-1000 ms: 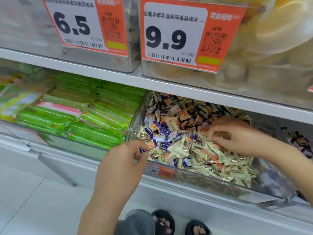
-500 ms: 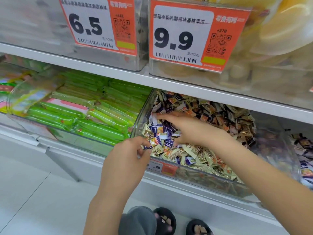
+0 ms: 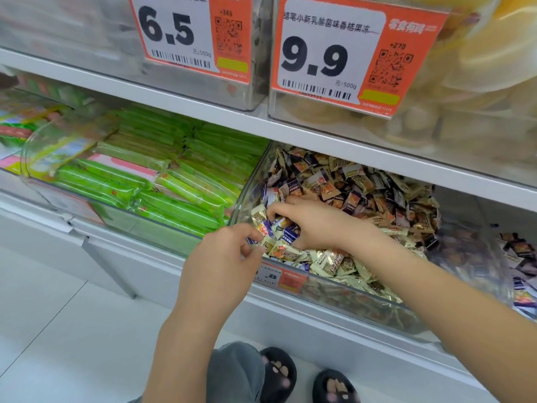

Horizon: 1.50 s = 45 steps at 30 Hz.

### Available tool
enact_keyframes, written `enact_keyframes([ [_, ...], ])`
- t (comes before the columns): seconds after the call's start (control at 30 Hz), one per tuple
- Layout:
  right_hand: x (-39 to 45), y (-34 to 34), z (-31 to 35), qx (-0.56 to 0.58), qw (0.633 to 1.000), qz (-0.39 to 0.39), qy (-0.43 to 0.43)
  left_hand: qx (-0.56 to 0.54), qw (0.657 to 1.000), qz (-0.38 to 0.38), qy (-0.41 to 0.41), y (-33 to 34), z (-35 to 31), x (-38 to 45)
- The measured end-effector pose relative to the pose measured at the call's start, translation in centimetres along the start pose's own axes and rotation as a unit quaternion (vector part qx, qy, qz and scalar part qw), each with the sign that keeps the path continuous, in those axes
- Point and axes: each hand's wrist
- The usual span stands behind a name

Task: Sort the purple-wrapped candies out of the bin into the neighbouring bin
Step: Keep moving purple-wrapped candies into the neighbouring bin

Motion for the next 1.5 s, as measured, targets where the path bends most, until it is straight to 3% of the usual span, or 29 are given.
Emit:
enact_keyframes([
  [0.43, -1.4, -0.1, -0.4, 0.145, 0.989, 0.022, 0.028, 0.006, 1.0, -0.001, 0.006, 0.1, 0.1, 0.1],
  [0.67, -1.3, -0.3, 0.0, 0.224, 0.967, 0.11, 0.055, 0.01, 1.0, -0.001, 0.006, 0.1, 0.1, 0.1],
  [1.0, -0.4, -0.3, 0.0, 0.047, 0.997, 0.051, 0.033, 0.005, 1.0, 0.008, 0.007, 0.0, 0.4, 0.2],
  [1.17, -1.1, 0.3, -0.4, 0.098, 0.994, 0.036, 0.042, 0.009, 1.0, 0.004, 0.01, 0.2, 0.5, 0.3],
  [1.33, -2.7, -0.3, -0.7, 0.298, 0.949, -0.037, 0.098, -0.023, 0.999, -0.018, 0.037, 0.5, 0.0, 0.5],
  [1.5, -4.5, -0.8, -0.7, 0.453, 0.868, -0.062, 0.193, -0.052, 0.997, -0.042, 0.04, 1.2, -0.7, 0.6],
])
Point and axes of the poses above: each hand's wrist, its own x-axis towards the middle knuckle, its own y-axis out of the palm, z = x × y, and after that the axes turned 3 degrees about -x, right-handed
